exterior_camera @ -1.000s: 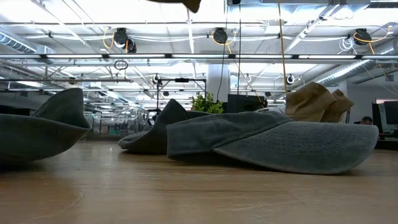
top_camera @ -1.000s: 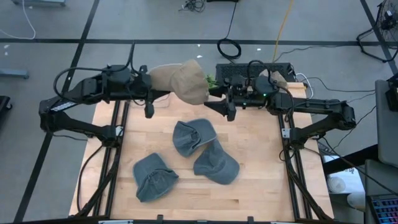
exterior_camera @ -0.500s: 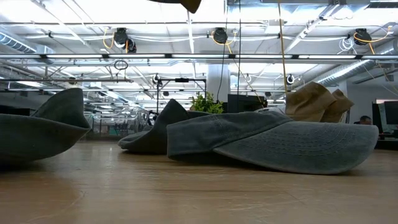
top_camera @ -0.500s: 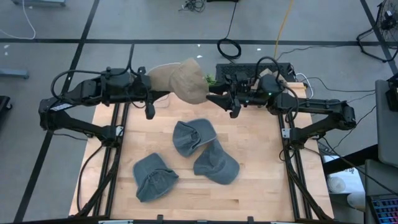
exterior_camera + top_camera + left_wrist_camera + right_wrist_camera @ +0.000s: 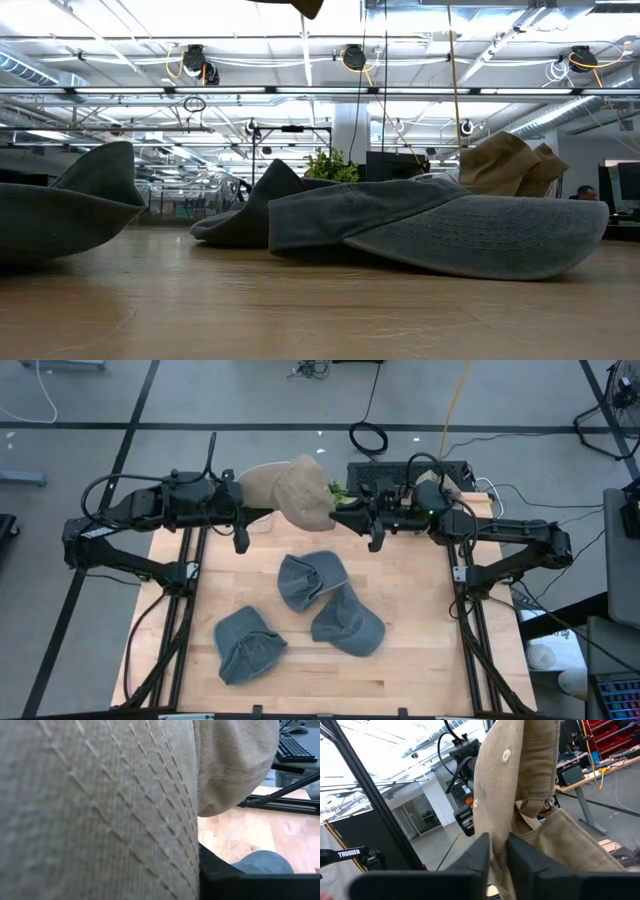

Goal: Pick & Place hat
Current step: Put the brown cap into the right transparent bin

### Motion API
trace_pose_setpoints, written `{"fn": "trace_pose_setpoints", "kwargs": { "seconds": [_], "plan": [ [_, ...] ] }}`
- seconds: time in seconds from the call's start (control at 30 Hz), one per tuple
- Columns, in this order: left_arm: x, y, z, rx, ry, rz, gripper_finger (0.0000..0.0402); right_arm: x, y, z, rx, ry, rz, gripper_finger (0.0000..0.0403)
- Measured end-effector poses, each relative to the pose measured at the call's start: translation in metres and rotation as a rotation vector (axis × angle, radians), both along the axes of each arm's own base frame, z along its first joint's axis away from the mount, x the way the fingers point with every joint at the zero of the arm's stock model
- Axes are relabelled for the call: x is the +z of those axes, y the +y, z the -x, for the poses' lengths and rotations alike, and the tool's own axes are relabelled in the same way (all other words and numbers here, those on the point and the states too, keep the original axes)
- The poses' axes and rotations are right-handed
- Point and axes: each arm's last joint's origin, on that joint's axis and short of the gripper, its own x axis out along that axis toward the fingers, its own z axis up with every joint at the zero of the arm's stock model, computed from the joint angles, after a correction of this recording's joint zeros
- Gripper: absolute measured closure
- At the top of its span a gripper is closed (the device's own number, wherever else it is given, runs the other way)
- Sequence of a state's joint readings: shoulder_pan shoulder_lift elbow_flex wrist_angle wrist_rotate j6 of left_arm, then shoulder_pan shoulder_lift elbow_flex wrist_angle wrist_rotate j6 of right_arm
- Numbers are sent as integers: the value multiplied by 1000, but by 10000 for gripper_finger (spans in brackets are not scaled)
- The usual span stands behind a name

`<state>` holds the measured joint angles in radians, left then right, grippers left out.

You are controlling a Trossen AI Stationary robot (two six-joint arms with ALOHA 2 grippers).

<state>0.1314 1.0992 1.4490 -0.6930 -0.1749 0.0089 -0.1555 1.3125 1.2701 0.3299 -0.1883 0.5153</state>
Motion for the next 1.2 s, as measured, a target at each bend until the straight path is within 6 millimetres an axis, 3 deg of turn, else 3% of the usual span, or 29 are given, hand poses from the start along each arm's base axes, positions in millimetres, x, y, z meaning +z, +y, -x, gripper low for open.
{"fn": "trace_pose_setpoints", "kwargs": {
  "seconds": [0.1,0.5,0.67,0.97,1.2],
  "plan": [
    [0,0,0,-11,-1,9,387,-1,0,0,1,6,-5,394],
    [-4,-1,2,-4,38,41,385,-1,1,0,45,7,33,402],
    [-7,-1,3,12,53,92,363,5,2,6,35,-18,87,402],
    [-19,-3,9,-12,171,231,280,36,6,52,-57,-110,190,403],
    [-24,-6,12,-51,221,302,235,40,10,89,-139,-1,222,403]
  ]
}}
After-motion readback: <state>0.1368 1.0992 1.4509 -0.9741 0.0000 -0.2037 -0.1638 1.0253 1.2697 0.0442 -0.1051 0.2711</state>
